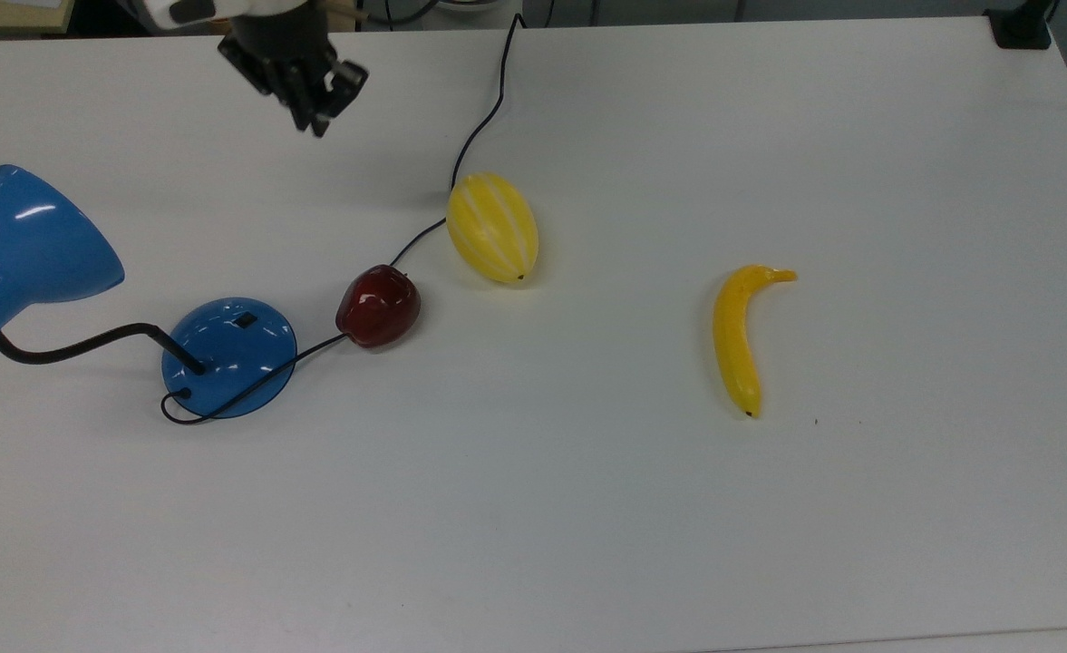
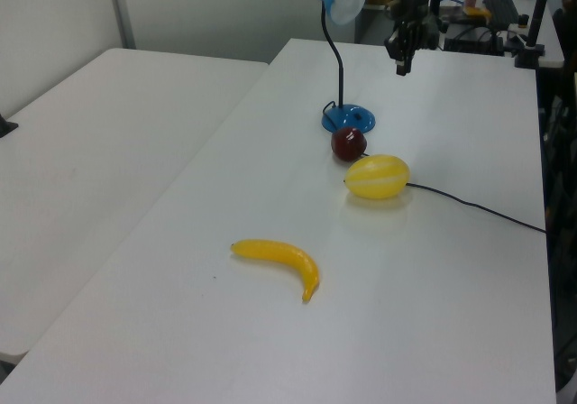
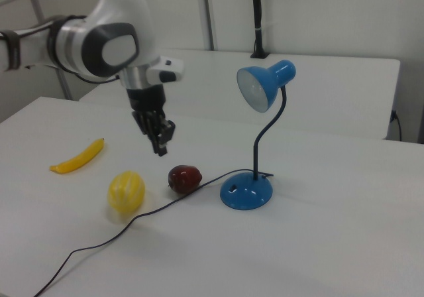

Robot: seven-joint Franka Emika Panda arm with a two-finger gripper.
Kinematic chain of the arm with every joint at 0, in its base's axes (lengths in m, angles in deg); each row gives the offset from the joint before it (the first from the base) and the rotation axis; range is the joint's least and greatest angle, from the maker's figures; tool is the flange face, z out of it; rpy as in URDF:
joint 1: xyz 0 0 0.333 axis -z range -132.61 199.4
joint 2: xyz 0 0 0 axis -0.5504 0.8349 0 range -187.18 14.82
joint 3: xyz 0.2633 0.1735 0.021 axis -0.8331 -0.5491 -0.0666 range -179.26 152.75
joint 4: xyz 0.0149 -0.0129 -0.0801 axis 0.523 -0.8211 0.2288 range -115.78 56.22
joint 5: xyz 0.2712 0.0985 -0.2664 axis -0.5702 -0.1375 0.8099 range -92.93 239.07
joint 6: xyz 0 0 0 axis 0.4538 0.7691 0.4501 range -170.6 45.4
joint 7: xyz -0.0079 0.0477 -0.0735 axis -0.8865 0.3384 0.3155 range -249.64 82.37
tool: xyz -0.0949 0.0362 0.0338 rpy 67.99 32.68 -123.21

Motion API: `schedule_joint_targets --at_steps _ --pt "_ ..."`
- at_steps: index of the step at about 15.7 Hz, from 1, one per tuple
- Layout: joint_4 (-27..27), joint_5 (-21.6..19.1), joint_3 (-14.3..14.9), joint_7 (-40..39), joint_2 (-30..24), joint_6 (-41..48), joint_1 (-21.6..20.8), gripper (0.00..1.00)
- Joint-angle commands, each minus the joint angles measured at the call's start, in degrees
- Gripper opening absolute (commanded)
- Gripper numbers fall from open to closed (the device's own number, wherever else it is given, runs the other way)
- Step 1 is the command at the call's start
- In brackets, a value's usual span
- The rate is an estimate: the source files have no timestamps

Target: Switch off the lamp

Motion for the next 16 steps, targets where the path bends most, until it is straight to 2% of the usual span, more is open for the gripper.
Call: schedule_joint_targets --at_steps 1,4,5,12,16 --pt "-1.91 -1.04 -0.24 -4.14 -5.11 6.06 -1.77 0.54" --pt "-1.74 -1.04 -0.24 -6.51 -6.52 8.89 -2.47 0.91" --pt "-1.65 -1.04 -0.24 -7.21 -6.7 9.33 -2.39 1.0" --pt "2.83 -1.04 0.11 -9.86 -6.62 15.3 -1.86 1.0" --pt "2.92 -1.04 0.11 -9.07 -6.62 15.4 -1.77 1.0"
